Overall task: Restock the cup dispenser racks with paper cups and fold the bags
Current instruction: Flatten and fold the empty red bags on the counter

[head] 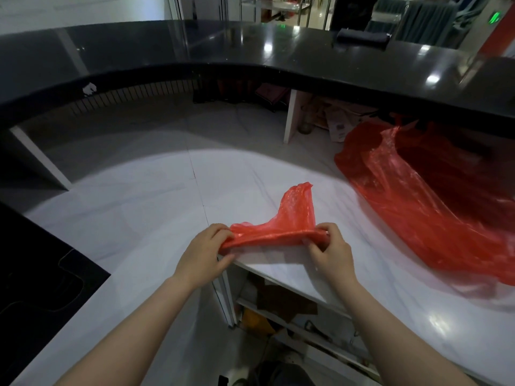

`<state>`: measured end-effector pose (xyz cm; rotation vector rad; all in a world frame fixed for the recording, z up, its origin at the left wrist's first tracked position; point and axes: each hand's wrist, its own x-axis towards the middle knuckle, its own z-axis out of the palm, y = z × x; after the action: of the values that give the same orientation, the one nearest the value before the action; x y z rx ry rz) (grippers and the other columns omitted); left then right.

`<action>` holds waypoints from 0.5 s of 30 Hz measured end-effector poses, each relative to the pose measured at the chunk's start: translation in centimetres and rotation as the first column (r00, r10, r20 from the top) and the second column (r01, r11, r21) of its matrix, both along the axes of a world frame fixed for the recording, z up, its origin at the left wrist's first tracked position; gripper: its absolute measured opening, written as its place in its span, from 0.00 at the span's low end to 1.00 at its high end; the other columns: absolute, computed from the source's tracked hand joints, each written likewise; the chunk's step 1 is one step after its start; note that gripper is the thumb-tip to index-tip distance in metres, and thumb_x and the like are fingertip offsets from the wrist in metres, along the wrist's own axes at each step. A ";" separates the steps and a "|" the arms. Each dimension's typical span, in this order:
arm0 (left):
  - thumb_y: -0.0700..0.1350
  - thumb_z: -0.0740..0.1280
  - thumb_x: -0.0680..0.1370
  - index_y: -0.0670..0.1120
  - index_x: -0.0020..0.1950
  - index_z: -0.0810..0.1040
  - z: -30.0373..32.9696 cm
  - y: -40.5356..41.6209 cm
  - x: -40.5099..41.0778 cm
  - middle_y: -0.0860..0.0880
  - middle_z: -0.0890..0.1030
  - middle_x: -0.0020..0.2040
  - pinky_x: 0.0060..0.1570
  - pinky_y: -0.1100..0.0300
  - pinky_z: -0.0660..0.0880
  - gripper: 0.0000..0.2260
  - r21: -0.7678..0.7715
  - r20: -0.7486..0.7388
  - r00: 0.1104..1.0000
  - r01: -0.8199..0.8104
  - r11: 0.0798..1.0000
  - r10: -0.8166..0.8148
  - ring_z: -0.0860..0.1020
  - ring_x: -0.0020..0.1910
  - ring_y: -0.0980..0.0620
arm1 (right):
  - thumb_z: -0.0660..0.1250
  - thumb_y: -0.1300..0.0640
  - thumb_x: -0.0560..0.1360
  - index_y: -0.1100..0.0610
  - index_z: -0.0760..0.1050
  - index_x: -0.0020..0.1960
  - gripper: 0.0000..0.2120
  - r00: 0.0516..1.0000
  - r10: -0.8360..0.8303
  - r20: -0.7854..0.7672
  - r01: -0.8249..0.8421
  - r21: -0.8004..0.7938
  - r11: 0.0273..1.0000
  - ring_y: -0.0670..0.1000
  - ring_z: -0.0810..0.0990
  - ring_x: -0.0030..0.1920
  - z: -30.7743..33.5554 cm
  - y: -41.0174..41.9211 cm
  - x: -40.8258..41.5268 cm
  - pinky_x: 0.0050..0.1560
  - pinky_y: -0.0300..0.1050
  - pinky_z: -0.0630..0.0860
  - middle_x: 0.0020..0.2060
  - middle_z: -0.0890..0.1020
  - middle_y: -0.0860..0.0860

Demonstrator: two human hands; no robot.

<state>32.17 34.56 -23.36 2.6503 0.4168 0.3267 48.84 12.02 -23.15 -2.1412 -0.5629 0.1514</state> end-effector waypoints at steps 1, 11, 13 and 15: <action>0.53 0.67 0.76 0.48 0.55 0.78 0.1 -0.1 0.1 0.55 0.76 0.50 0.46 0.63 0.70 0.11 -0.061 0.041 0.998 -0.054 0.997 0.057 0.75 0.47 0.57 | 0.71 0.53 0.71 0.45 0.68 0.50 0.14 0.998 -0.059 -0.010 0.059 0.026 0.998 0.37 0.74 0.38 0.0 0.2 0.0 0.35 0.28 0.66 0.38 0.76 0.37; 0.46 0.68 0.76 0.50 0.69 0.70 0.5 -2.0 2.4 0.44 0.77 0.53 0.52 0.50 0.74 0.22 0.029 0.026 0.955 -0.298 0.954 0.297 0.76 0.51 0.44 | 0.67 0.57 0.74 0.51 0.75 0.59 0.14 0.958 -0.035 0.285 0.088 -0.172 0.981 0.54 0.68 0.57 -0.6 0.9 -0.5 0.56 0.54 0.73 0.56 0.73 0.53; 0.37 0.71 0.72 0.46 0.66 0.75 0.6 -2.3 2.6 0.38 0.75 0.61 0.57 0.43 0.73 0.23 0.152 0.101 0.976 -0.208 0.966 0.194 0.75 0.58 0.37 | 0.65 0.55 0.76 0.51 0.78 0.59 0.13 0.932 0.055 0.359 0.038 -0.246 0.969 0.58 0.65 0.65 -0.8 0.9 -0.5 0.63 0.58 0.69 0.65 0.71 0.54; 0.33 0.71 0.70 0.44 0.64 0.77 0.4 -1.9 2.5 0.37 0.74 0.65 0.64 0.39 0.67 0.23 0.258 0.101 0.995 -0.034 0.966 0.008 0.72 0.64 0.35 | 0.61 0.46 0.77 0.49 0.75 0.64 0.17 0.933 0.176 0.314 -0.053 -0.366 0.929 0.54 0.62 0.70 -0.9 0.8 -0.3 0.68 0.55 0.62 0.70 0.69 0.49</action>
<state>34.71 32.62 -22.95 2.8690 0.3942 0.5516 48.54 12.80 -24.00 -2.5054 -0.9257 -0.0652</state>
